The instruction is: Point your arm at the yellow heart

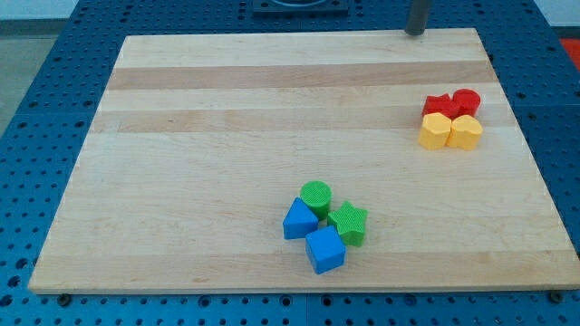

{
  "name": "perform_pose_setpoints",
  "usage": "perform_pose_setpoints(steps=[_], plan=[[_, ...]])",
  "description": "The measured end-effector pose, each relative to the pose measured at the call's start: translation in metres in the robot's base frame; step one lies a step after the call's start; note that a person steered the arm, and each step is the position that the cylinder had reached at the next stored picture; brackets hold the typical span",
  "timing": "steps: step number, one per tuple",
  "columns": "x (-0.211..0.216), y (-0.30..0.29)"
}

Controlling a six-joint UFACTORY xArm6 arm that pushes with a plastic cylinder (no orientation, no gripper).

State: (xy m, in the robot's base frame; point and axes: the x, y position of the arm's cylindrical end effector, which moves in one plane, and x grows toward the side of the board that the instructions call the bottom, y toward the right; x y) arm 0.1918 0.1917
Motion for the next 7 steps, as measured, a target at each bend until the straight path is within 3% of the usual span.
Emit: perform_pose_setpoints(steps=[3,4,6,7], plan=[[0.001,0.005],[0.018,0.033],[0.104,0.153],[0.135,0.153]])
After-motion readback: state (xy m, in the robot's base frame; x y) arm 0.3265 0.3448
